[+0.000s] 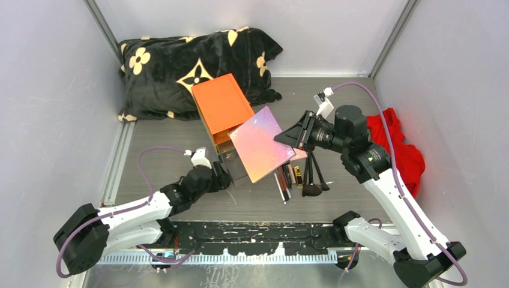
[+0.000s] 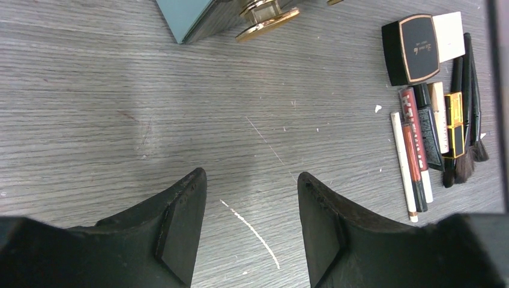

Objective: Organize the makeup
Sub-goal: Place the makeup in the drawer.

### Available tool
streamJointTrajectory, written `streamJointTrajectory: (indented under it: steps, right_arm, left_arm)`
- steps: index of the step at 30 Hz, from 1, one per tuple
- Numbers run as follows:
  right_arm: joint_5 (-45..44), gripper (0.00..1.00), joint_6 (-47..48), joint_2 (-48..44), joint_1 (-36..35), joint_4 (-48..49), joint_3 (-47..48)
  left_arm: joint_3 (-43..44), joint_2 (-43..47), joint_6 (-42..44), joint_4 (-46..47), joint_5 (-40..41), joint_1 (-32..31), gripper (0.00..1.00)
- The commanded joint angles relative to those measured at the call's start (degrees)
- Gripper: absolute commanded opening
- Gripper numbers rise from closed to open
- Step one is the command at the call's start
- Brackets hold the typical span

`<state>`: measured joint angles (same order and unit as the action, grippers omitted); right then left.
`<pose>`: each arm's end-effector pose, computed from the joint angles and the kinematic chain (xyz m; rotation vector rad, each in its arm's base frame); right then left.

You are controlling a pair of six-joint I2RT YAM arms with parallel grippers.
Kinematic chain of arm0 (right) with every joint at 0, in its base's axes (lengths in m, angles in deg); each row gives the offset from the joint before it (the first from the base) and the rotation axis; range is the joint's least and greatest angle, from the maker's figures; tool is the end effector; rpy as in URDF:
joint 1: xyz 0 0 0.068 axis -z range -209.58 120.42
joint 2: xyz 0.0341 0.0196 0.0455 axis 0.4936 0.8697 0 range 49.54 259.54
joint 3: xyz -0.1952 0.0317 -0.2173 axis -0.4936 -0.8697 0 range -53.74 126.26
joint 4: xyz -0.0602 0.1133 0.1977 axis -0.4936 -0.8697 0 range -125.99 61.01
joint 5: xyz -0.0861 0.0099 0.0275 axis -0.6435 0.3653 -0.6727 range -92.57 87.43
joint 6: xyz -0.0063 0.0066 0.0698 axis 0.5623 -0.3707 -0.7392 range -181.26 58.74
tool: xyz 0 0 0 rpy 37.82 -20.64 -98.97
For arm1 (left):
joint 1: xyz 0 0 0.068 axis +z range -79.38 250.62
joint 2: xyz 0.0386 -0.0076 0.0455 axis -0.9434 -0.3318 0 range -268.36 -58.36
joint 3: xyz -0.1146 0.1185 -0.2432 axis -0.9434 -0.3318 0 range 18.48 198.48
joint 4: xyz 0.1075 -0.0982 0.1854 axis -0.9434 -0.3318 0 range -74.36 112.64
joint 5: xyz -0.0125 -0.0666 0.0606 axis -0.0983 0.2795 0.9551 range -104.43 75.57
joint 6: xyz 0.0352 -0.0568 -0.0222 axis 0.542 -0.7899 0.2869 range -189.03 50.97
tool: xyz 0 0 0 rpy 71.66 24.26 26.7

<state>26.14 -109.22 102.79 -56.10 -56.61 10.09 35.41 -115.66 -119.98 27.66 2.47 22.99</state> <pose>0.1404 0.1011 0.4048 0.0000 2.0656 1.3217 0.1306 -0.1182 0.1841 -0.2356 2.2224 -0.6568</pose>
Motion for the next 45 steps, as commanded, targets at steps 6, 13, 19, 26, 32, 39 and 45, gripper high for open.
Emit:
streamJointTrajectory:
  steps: [6,13,19,26,32,39,45]
  right_arm:
    - [0.04,0.01,-6.59,-1.11,-0.89,6.38,-3.41]
    - [-0.65,0.01,-7.56,2.40,-2.59,7.25,-3.52]
    - [-2.36,0.01,-7.90,6.46,-4.48,6.86,-0.16]
    - [-4.29,0.01,-9.43,8.84,-5.87,8.60,-0.17]
    - [-7.65,0.01,-7.87,10.90,-7.36,6.96,2.66]
    - [-9.43,0.24,-7.64,12.21,-7.68,6.07,2.59]
    - [-10.40,0.28,-8.28,14.22,-7.93,4.87,4.15]
  left_arm:
    - [1.90,3.22,1.49,-0.33,1.11,-0.18,0.58]
    - [1.83,3.38,2.09,-0.30,1.51,-0.18,0.58]
    - [1.40,4.92,2.33,-0.93,2.80,-0.21,0.58]
    - [1.57,8.53,3.27,-3.76,4.02,-0.22,0.59]
    - [1.56,10.32,3.74,-5.33,4.78,-0.23,0.59]
    - [1.67,9.97,4.10,-5.30,5.05,-0.23,0.60]
    - [1.79,10.12,4.38,-5.43,5.26,-0.18,0.60]
